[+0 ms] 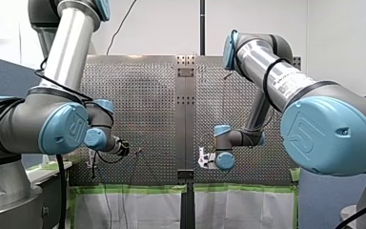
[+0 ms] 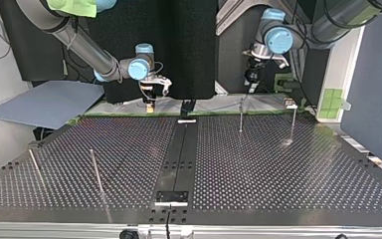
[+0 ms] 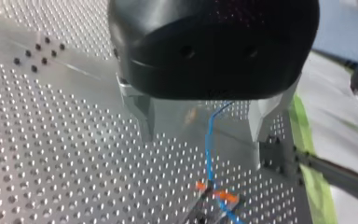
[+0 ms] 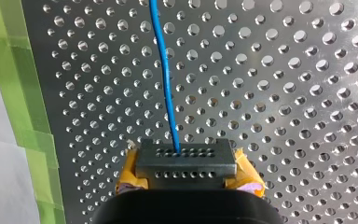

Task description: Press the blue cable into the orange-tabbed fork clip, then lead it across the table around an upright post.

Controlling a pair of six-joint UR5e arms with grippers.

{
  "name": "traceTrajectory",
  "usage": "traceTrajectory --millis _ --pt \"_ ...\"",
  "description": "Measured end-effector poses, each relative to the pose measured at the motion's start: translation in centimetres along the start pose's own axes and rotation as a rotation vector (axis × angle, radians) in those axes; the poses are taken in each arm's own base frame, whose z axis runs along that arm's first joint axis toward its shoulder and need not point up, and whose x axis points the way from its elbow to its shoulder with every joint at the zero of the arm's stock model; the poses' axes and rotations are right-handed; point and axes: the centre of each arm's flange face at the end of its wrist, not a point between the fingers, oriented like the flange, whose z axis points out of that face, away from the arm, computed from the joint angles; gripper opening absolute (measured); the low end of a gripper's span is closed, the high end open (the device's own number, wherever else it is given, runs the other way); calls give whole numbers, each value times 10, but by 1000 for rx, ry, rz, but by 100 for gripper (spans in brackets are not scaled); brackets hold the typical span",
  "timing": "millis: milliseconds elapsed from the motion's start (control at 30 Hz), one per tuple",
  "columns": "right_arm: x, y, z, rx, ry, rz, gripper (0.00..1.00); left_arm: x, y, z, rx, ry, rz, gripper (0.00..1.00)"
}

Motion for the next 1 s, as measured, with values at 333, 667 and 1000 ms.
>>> traceTrajectory --millis 333,667,1000 --pt "0 0 0 0 1 1 0 -3 -6 2 6 -56 -35 100" --pt "1 -1 1 8 6 3 0 -11 0 12 -58 -163 -22 100" --pt "0 -1 1 12 5 10 0 12 11 29 -127 -158 45 100"
